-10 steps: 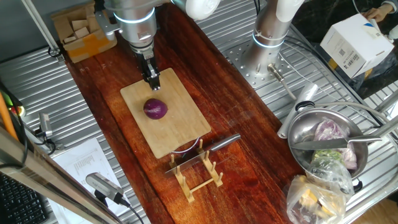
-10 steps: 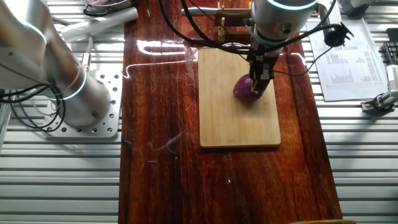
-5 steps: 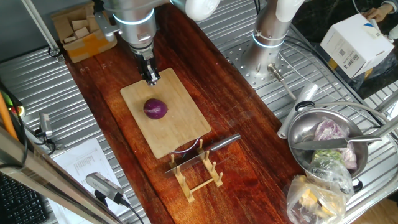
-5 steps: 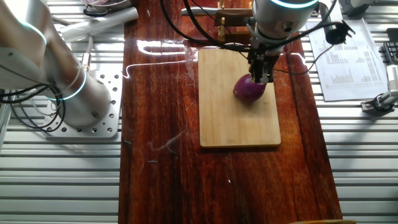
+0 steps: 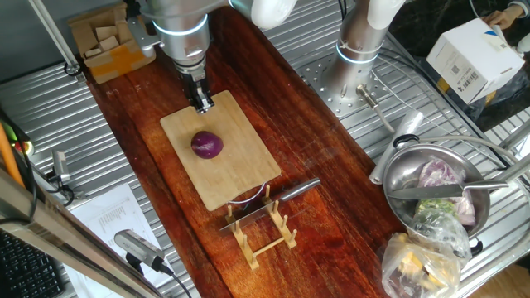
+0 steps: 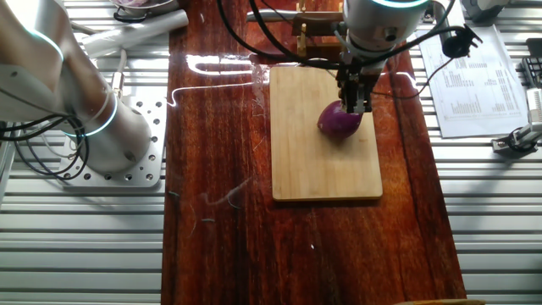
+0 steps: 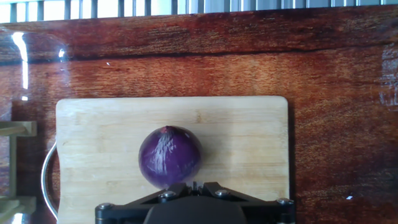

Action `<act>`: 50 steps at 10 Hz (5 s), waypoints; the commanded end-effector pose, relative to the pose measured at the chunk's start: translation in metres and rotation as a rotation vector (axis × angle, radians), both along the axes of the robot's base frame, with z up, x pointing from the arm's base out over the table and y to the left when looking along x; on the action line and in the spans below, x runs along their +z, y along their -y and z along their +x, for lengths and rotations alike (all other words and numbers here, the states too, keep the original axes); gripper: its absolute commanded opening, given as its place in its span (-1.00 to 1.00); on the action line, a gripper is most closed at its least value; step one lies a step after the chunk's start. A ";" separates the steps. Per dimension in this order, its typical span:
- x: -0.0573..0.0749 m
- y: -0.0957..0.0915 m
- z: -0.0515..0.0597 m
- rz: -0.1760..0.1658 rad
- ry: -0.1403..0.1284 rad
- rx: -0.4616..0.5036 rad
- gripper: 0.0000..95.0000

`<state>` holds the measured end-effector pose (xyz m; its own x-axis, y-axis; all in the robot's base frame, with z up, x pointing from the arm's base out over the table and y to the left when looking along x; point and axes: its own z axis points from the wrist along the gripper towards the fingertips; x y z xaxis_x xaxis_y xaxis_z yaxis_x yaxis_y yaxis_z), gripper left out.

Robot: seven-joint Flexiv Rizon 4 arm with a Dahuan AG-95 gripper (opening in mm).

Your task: Chop the onions

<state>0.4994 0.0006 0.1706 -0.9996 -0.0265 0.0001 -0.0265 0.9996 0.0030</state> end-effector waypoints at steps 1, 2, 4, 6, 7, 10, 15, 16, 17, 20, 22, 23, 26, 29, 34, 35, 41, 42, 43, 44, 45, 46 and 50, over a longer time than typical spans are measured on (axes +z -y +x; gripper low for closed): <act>0.000 0.000 0.000 -0.001 0.001 0.002 -1.00; 0.000 -0.001 0.000 -0.001 0.001 0.004 -1.00; 0.001 -0.001 0.000 -0.004 0.001 0.007 -1.00; 0.000 -0.001 0.000 0.000 -0.001 0.022 -1.00; 0.001 -0.001 -0.001 -0.006 -0.001 0.026 -1.00; 0.001 -0.001 -0.001 -0.009 -0.024 0.012 -1.00; 0.001 -0.001 -0.001 -0.009 -0.029 0.010 -1.00; 0.001 -0.001 -0.001 -0.009 -0.029 0.009 -1.00; 0.001 -0.001 -0.002 -0.012 -0.035 0.009 -1.00; -0.001 0.000 -0.007 -0.006 -0.036 -0.003 -1.00; 0.000 0.000 -0.007 -0.003 -0.032 0.008 -1.00; 0.000 0.000 -0.007 -0.003 -0.031 0.002 -1.00; 0.000 0.000 -0.007 -0.004 -0.033 0.010 -1.00; 0.000 0.000 -0.007 0.017 -0.033 0.088 -1.00; -0.006 -0.044 0.003 0.017 -0.042 0.028 -1.00; -0.008 -0.063 0.005 0.017 -0.041 0.009 -1.00; -0.005 -0.081 0.003 0.022 -0.094 0.064 -1.00; -0.005 -0.081 0.003 0.027 -0.094 0.065 -1.00; -0.006 -0.091 0.006 0.032 -0.092 0.047 -0.60; -0.006 -0.108 0.010 0.029 -0.091 0.021 -0.60; -0.006 -0.139 0.013 0.025 -0.090 -0.028 -0.60; -0.006 -0.154 0.014 0.024 -0.088 -0.052 -0.60; -0.004 -0.180 0.011 0.010 -0.084 -0.119 -0.60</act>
<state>0.5108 0.1778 0.1661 -0.9935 0.0702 0.0900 0.0727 0.9970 0.0252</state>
